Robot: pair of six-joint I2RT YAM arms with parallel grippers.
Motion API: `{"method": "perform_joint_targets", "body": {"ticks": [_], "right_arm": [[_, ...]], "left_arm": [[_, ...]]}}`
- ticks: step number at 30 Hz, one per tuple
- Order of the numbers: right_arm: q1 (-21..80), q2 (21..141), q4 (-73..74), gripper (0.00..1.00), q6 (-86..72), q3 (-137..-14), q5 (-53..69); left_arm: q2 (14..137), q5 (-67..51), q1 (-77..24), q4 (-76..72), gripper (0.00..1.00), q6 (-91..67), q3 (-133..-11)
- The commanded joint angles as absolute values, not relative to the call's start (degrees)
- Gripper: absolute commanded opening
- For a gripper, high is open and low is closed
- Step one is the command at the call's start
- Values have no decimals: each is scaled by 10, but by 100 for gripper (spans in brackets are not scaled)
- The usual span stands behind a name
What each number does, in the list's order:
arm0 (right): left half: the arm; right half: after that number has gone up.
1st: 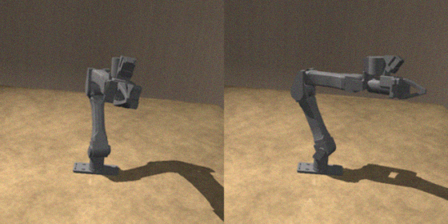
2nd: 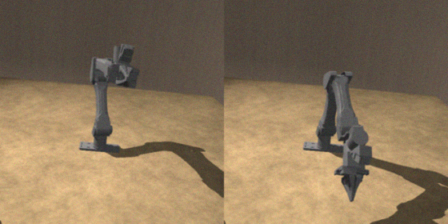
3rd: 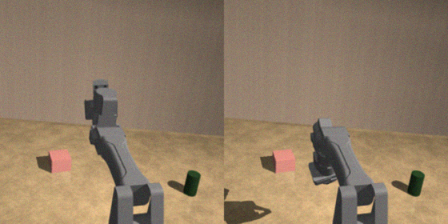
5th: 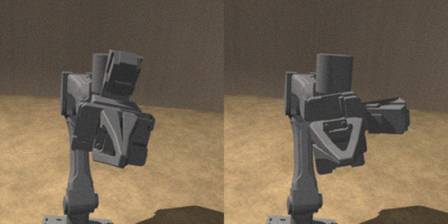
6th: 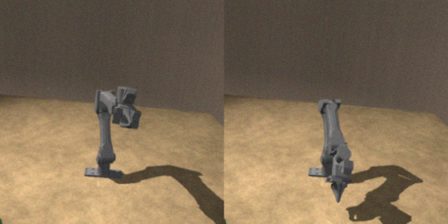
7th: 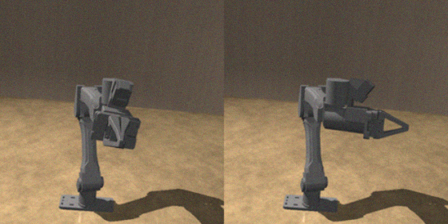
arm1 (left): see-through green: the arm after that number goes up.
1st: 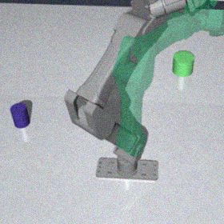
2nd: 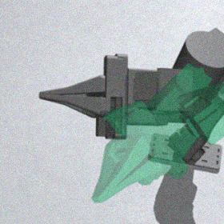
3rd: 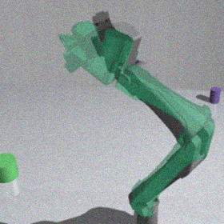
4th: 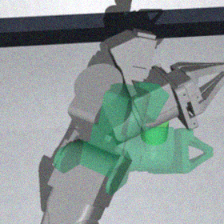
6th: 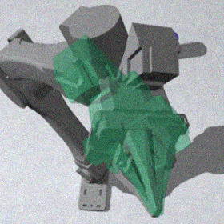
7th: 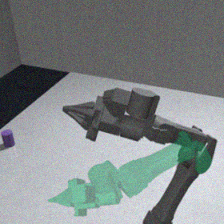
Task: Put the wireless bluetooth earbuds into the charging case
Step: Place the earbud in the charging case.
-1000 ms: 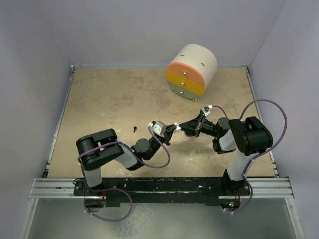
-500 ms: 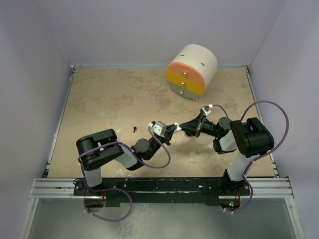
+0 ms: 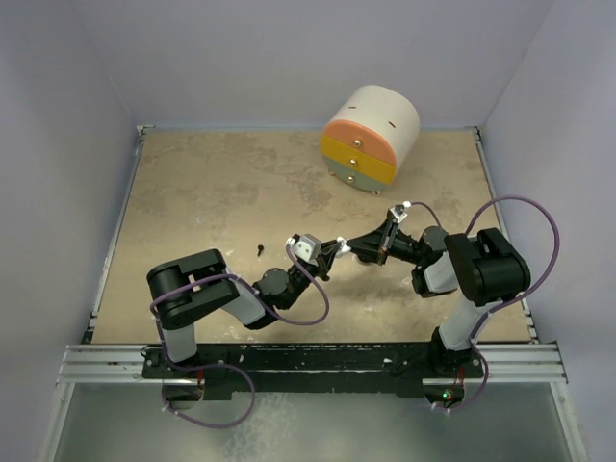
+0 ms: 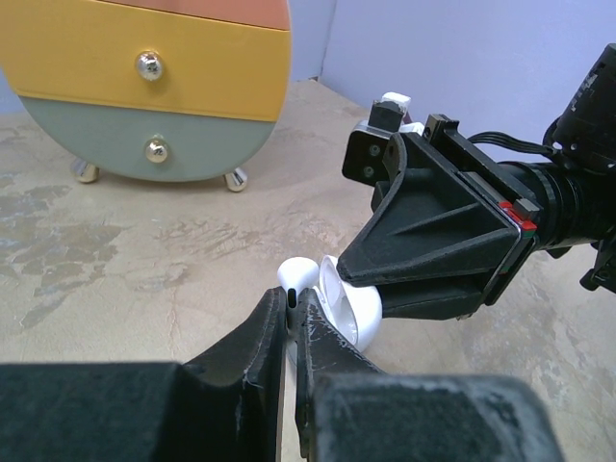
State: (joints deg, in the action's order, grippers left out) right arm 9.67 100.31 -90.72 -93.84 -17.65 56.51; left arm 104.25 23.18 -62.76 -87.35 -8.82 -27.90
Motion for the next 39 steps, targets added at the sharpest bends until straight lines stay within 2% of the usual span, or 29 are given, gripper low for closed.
{"method": "perform_joint_targets", "body": {"ticks": [1,39], "right_arm": [[94,982,-1367,0,-944,-186,576],[94,991,-1367,0,-941,-191,572]], "left_arm": [[1039,222,-631,-987,6,-87,-277],[1015,191,-631,-987,8,-94,-242]]}}
